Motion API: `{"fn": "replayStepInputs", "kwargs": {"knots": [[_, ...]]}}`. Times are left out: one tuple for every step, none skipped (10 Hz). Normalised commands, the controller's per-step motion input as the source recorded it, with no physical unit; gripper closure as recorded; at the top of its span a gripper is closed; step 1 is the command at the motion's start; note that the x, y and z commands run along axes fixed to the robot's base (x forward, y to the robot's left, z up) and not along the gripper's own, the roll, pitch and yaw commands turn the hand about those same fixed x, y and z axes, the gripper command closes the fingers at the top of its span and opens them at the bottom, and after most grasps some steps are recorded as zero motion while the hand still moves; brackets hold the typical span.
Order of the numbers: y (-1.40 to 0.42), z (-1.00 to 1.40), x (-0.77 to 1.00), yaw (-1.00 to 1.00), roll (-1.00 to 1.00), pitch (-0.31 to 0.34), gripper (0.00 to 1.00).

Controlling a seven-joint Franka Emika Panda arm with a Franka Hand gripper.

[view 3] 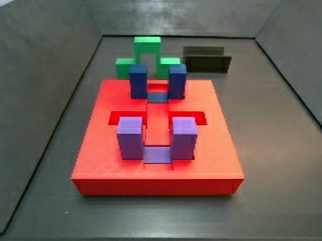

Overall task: Pick up the yellow object. Move up. Move to above the board. Insert the yellow object.
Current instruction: Move to above the board, then insert the yellow object.

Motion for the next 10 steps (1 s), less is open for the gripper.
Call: {"fn": "replayStepInputs", "kwargs": {"knots": [[-1.4,0.22,0.77,0.01,0.01,0.164,1.0],[-1.4,0.23,0.81,0.01,0.04,0.168,1.0],[-0.74,0.13,0.47,0.01,0.06,0.178,1.0],[-0.37,0.08,0.29,0.01,0.08,0.175,1.0],[0.0,0.0,0.0,0.0,0.0,-0.01,1.0],[-0.03,-0.52,0.04,0.0,0.0,-0.114,1.0],[-0.11,-0.93,0.18,0.07,0.02,-0.156,1.0],[-0.09,-0.98,0.14,0.08,0.02,-0.13,1.0],[-0.11,-1.0,0.12,0.08,0.02,-0.124,1.0],[-0.09,-0.98,0.14,0.04,0.05,-0.127,1.0]]}}
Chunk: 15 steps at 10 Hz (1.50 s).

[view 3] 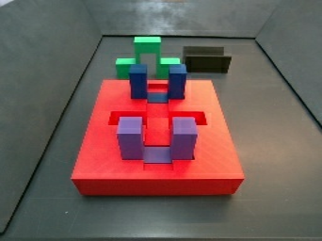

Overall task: Pick up the yellow object. Move up. Move to above the board. Insert the yellow object.
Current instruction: Insert the yellow object.

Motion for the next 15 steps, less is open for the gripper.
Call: {"fn": "replayStepInputs", "kwargs": {"knots": [[-0.04,-0.96,0.18,0.01,0.13,-0.07,1.0],[-0.04,-0.98,0.17,0.0,0.15,-0.049,1.0],[-0.1,-1.0,0.22,0.0,0.12,-0.054,1.0],[-0.13,-0.96,0.21,0.0,0.11,-0.091,1.0],[-0.14,-0.92,0.18,0.0,0.13,-0.094,1.0],[-0.15,-0.91,0.16,0.0,0.14,-0.096,1.0],[-0.15,-0.89,0.14,0.01,0.15,-0.103,1.0],[-0.15,-0.87,0.12,0.0,0.16,-0.104,1.0],[-0.07,-0.75,-0.02,0.03,0.21,-0.104,1.0],[0.0,-0.43,-0.33,0.02,0.02,-0.09,1.0],[0.0,-0.22,-0.24,0.06,0.0,-0.103,1.0],[0.0,-0.15,-0.25,0.08,0.0,-0.117,1.0],[0.0,0.0,-0.29,0.13,-0.07,-0.126,1.0],[-0.04,0.0,-0.18,0.17,-0.12,-0.134,1.0],[-0.08,0.0,0.0,0.18,-0.08,-0.124,1.0]]}}
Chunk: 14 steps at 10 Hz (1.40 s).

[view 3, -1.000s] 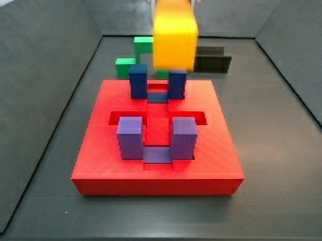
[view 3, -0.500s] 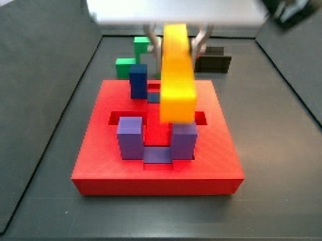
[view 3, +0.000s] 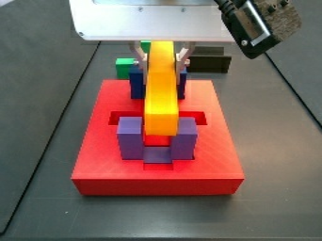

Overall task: Pick up the yellow object. Move up. Move to above the board. Insert the yellow object.
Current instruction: Insert the yellow object.

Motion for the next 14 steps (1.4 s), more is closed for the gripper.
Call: {"fn": "replayStepInputs", "kwargs": {"knots": [[-0.09,0.0,0.09,0.07,-0.01,-0.07,1.0],[0.0,-0.06,0.02,0.0,0.0,-0.023,1.0],[0.0,-0.08,-0.01,0.0,0.03,-0.003,1.0],[0.0,-0.05,-0.17,0.0,0.03,-0.007,1.0],[0.0,-0.05,-0.19,0.0,0.02,-0.023,1.0],[0.0,-0.03,-0.07,0.0,0.0,-0.041,1.0],[0.0,-0.08,0.0,0.0,0.01,-0.033,1.0],[0.0,-0.12,0.0,0.01,0.03,-0.026,1.0],[0.0,-0.12,0.0,0.0,0.03,-0.014,1.0],[0.0,-0.17,0.0,0.0,0.04,-0.027,1.0],[0.0,-0.15,0.01,0.0,0.02,-0.01,1.0],[0.0,-0.08,0.16,0.0,0.0,0.0,1.0],[0.0,-0.07,0.16,0.0,0.0,0.0,1.0],[0.0,-0.07,0.13,0.0,0.0,0.0,1.0]]}}
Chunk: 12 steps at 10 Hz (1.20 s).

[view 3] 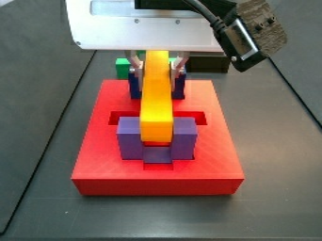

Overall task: Pick up the yellow object. Move up. Move to above the board. Insert the yellow object.
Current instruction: Insert the yellow object.

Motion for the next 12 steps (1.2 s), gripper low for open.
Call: {"fn": "replayStepInputs", "kwargs": {"knots": [[0.0,-0.05,0.15,0.0,0.0,0.0,1.0],[0.0,-0.11,0.06,0.0,0.01,-0.001,1.0],[0.0,-0.17,0.0,0.0,0.04,-0.016,1.0],[-0.03,-0.21,0.0,0.0,0.05,-0.036,1.0],[-0.09,-0.27,0.0,0.0,0.08,-0.051,1.0],[-0.13,-0.2,0.0,0.0,0.05,-0.05,1.0],[-0.16,-0.14,0.01,0.03,0.03,-0.036,1.0],[-0.14,-0.16,0.11,0.01,0.01,-0.023,1.0],[-0.06,-0.23,0.16,0.0,0.03,-0.017,1.0],[0.0,-0.27,0.14,0.0,0.05,-0.02,1.0],[0.0,-0.29,0.08,0.0,0.06,-0.013,1.0],[0.0,-0.25,0.0,0.0,0.05,-0.027,1.0]]}}
